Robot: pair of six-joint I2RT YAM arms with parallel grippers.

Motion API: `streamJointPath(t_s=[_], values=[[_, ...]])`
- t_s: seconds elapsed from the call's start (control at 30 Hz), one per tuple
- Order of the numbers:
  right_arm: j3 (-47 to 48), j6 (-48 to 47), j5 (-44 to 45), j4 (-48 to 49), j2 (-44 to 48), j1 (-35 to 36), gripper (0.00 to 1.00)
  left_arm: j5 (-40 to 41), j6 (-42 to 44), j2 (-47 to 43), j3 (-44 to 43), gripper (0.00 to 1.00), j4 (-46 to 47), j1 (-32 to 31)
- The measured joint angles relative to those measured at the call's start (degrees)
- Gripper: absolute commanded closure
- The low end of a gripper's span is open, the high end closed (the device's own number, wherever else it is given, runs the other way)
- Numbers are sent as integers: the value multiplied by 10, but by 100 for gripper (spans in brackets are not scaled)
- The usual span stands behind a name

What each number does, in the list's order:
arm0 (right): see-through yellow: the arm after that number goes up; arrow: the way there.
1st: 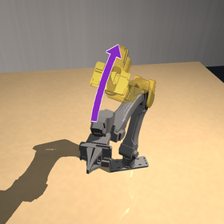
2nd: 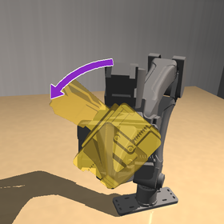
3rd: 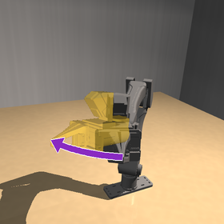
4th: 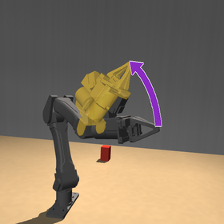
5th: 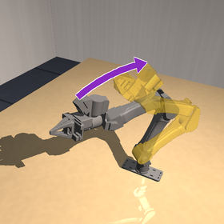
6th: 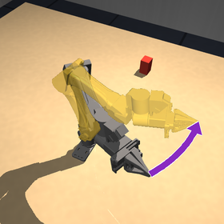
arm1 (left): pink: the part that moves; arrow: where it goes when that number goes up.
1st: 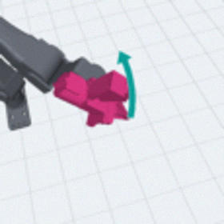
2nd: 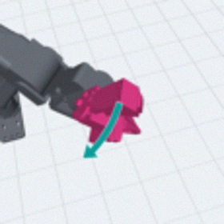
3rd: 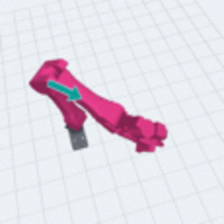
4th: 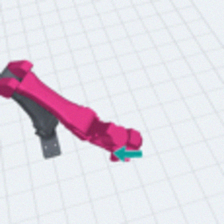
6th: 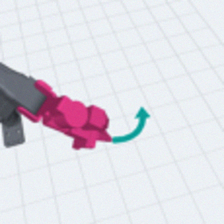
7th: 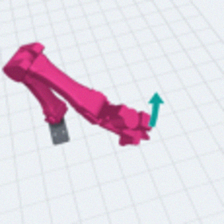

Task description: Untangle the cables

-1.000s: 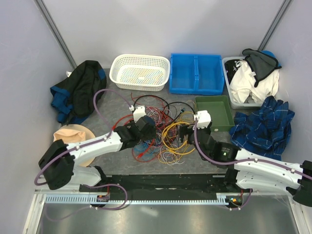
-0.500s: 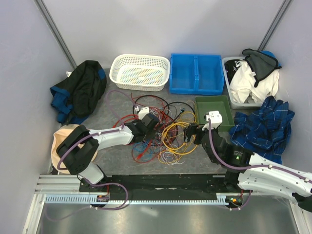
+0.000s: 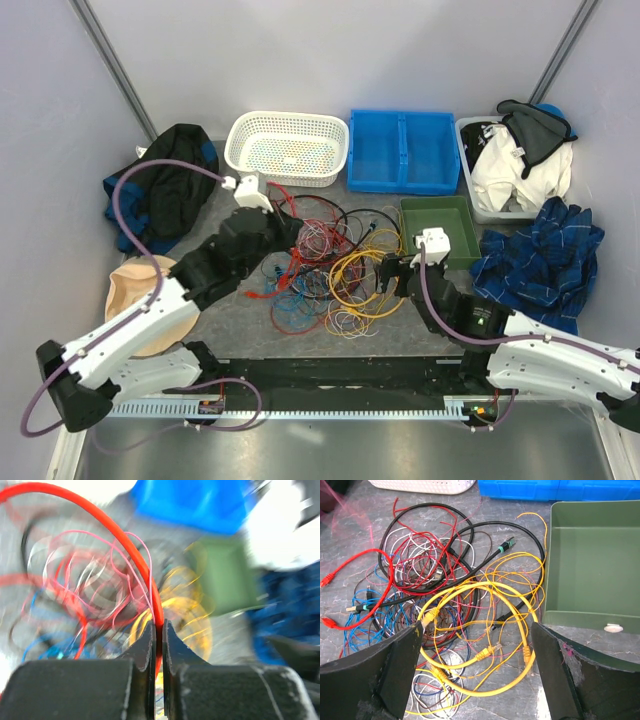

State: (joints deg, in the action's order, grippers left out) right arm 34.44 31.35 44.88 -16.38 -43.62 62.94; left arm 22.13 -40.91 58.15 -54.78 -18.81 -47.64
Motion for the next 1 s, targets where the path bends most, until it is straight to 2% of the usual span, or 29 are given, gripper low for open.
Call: streamJointPath(t_s=[0.13, 0.27, 0.47, 0.67, 1.0], values=[[9, 1, -1, 4, -10, 0, 3, -21, 36, -15, -72, 97, -7, 0], [26, -2, -9, 22, -11, 0, 2, -85, 66, -10, -82, 97, 0, 0], [84, -7, -31, 57, -15, 0, 2, -188, 114, -6, 11, 97, 42, 0], [161, 3, -66, 80, -68, -7, 3, -256, 158, -46, 122, 98, 92, 0], [170, 43, -205, 89, -158, -82, 6, -311, 198, -127, 157, 98, 144, 0]])
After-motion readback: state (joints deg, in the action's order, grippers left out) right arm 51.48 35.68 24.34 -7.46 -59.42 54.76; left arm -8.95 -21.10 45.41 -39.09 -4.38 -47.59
